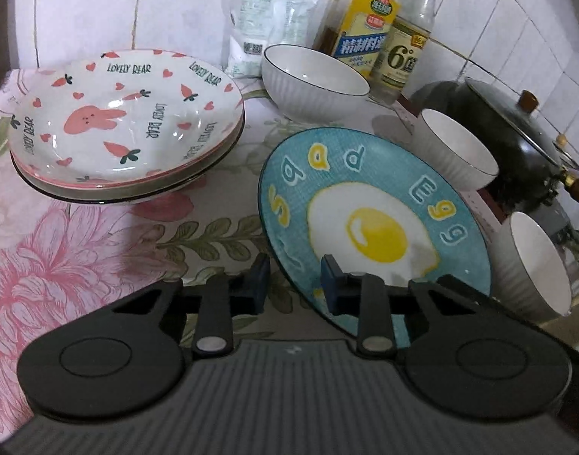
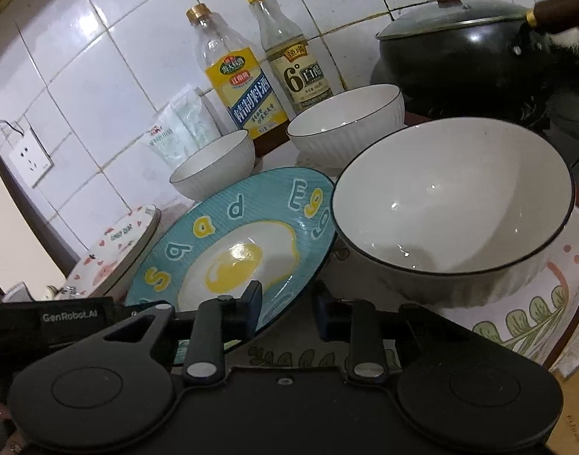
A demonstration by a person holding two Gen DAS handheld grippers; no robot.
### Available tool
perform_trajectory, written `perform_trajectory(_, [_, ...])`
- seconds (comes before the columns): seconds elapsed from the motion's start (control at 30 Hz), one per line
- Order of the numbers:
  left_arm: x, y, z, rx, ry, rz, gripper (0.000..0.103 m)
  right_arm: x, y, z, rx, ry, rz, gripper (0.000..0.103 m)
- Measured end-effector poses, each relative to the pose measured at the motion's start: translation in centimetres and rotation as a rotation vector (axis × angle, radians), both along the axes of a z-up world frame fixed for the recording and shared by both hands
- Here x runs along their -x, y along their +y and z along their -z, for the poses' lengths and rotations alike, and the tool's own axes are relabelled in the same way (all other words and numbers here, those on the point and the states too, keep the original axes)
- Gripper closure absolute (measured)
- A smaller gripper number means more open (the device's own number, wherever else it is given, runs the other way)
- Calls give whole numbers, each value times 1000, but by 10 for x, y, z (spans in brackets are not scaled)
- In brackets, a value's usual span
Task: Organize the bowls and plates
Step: 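Lift the egg plate and lower it onto the bunny plate stack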
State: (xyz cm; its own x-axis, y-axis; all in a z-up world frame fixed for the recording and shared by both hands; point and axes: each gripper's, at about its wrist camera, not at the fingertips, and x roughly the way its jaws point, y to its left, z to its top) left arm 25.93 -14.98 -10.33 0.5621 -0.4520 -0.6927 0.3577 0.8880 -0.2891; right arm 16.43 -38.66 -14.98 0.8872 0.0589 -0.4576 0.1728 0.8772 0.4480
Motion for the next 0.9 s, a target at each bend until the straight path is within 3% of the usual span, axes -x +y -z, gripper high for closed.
perform_trajectory(0.27, [8,-10,-8,-81,3,-14,80,-2,10,-4,94,18,0,71])
perform_trajectory(0.4, [15,-1,-12,-76,30,6,80,0,6,-8,89,36,-47,71])
perform_trajectory(0.63, [40,12,-27,-115,-15,-4,80,10,14,-14,93,35,-118,71])
perform_trajectory(0.9, [69,43,-50,-100,-24,-28,80,27,32,-34,109,7,-203,71])
